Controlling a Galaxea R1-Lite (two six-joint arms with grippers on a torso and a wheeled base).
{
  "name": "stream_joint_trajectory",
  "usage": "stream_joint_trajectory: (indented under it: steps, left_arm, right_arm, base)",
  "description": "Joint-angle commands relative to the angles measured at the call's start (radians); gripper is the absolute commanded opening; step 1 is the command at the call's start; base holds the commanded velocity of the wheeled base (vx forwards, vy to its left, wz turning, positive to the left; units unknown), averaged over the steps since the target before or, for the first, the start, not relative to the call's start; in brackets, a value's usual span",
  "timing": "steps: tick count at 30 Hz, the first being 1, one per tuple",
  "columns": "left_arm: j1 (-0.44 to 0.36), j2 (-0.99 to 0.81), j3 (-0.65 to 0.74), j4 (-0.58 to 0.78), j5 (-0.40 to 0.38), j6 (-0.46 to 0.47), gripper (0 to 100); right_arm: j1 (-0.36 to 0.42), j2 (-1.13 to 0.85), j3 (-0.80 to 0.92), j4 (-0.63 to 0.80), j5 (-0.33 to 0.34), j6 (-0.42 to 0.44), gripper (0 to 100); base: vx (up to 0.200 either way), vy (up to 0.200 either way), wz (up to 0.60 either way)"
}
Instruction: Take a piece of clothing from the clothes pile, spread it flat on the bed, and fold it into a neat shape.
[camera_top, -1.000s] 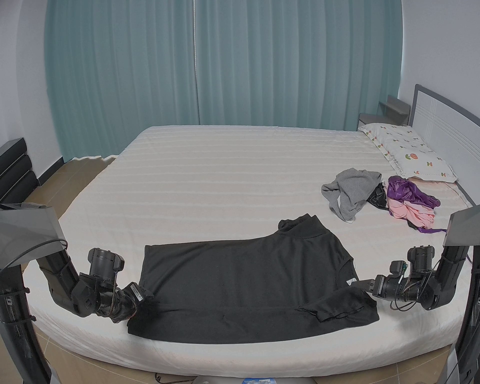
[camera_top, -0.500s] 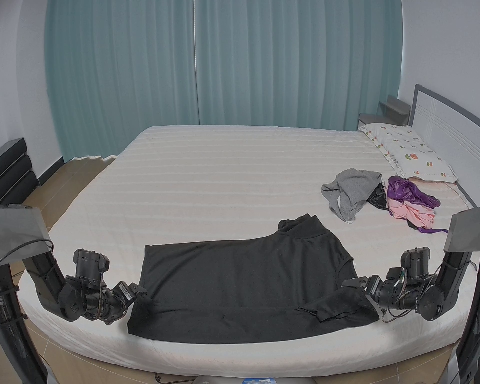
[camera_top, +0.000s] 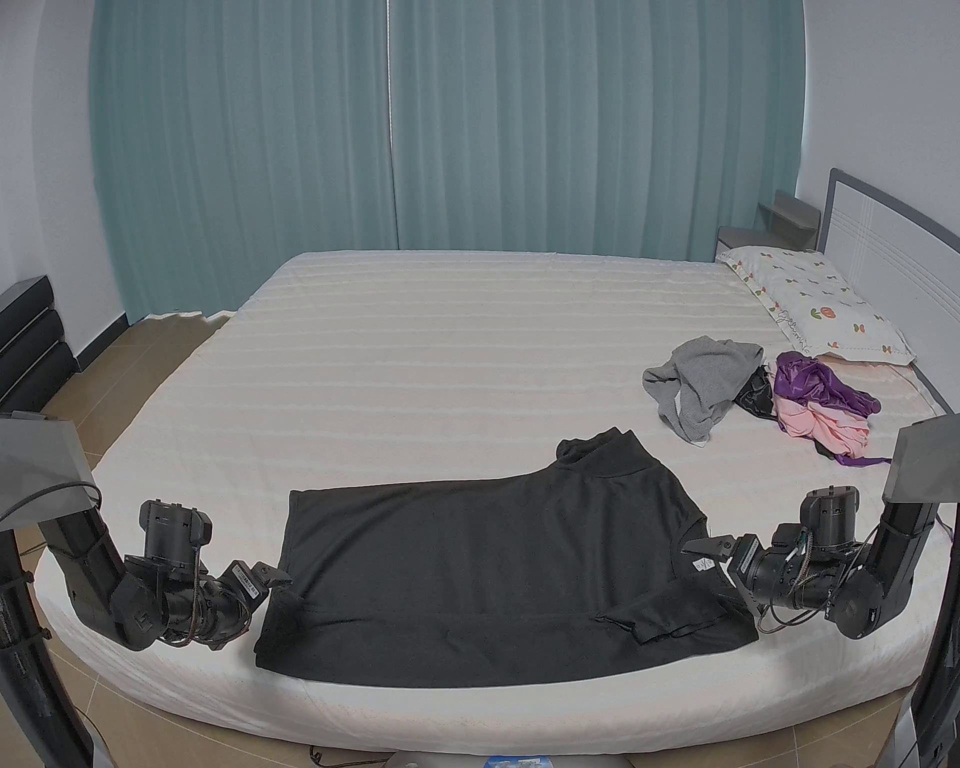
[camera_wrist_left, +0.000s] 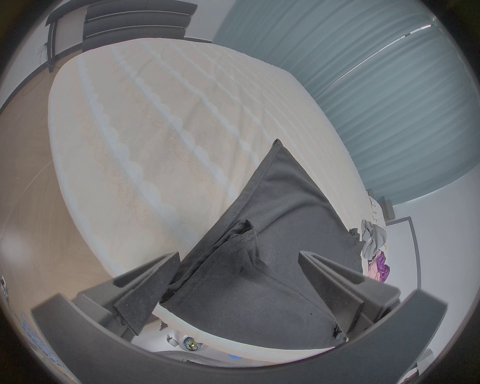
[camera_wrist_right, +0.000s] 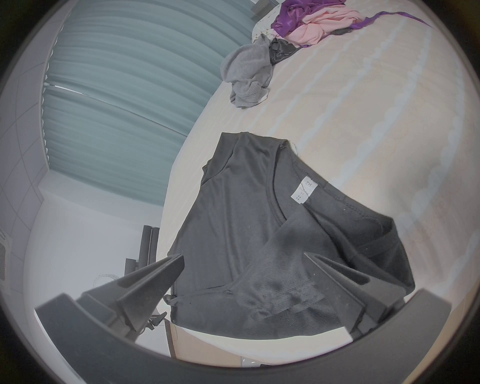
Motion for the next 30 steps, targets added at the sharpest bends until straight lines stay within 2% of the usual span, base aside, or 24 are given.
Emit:
stream_joint_trajectory:
  steps: [1,9,30]
  left_arm:
    - [-0.004,-0.006,0.008,-0.001,0.0,-0.007,100]
    - [-0.014,-0.011,0.014,-0.001,0.001,-0.011,100]
    - [-0.004,-0.063,0.013,-0.001,0.012,-0.027,100]
  right_arm:
    - [-0.004,0.014,0.005,-0.002,0.001,0.002,100]
    - [-0.004,0.016,0.019,-0.007,0.002,0.002,100]
    - [0.002,0.022,0.025,-0.015,-0.001,-0.001,100]
  base:
    - [0.0,0.0,0.0]
    - [0.0,-0.2,0.0]
    - [0.0,0.0,0.0]
